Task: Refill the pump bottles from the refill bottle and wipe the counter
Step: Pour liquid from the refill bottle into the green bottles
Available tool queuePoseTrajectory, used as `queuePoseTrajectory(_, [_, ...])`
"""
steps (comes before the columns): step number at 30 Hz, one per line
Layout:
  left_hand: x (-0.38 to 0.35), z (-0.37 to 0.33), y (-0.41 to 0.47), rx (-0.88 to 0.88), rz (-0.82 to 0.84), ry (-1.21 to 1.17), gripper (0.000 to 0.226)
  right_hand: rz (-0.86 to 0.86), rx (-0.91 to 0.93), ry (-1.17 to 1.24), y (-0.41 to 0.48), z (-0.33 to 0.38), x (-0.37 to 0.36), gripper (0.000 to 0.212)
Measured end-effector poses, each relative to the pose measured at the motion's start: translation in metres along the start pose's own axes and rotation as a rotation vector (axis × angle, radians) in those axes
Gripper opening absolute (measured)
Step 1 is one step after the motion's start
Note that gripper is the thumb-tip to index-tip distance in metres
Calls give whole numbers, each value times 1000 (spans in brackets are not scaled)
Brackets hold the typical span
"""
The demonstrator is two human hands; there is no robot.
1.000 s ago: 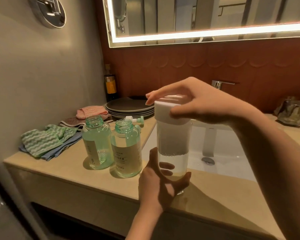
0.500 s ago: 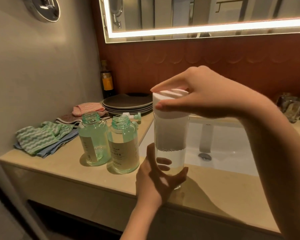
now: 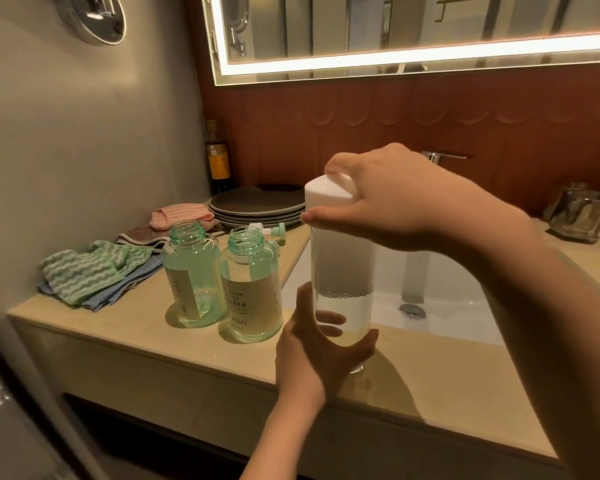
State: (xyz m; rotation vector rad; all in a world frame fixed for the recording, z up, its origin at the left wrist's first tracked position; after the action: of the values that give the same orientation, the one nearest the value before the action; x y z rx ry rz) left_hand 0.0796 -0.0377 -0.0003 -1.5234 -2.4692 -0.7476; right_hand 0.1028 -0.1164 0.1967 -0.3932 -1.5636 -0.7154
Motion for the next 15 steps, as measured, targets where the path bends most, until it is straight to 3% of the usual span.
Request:
queuePoseTrajectory(4, [0,0,0,22,43,-1,107,-44,144,237,-6,-7,9,68])
queuePoseTrajectory(7, [0,1,0,52,59,-23,88,-189,134,423,-16,-27,19,72])
queuePoseTrajectory(10, [0,2,0,84,58,-66,67,-268,75,453,-38,-53,16,72])
queuePoseTrajectory(12, [2,2,0,77,41,-87,62,-185,24,448,-54,-70,-4,75])
queuePoseTrajectory(15, [1,0,-1,58,44,-113,63,69,-54,397,-76,-88,-59,74])
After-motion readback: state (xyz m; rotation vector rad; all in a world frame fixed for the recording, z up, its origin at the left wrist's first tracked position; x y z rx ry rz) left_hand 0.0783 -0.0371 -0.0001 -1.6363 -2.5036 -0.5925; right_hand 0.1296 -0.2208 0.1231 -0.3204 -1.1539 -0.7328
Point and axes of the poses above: each hand's wrist, its own y-axis towards the middle knuckle, its own x-axis out of the back of the hand, z = x × y, the point moved 7 cm from there along y, towards the middle knuckle, and after that the axes turned 9 degrees about z, right-handed, at the moved point
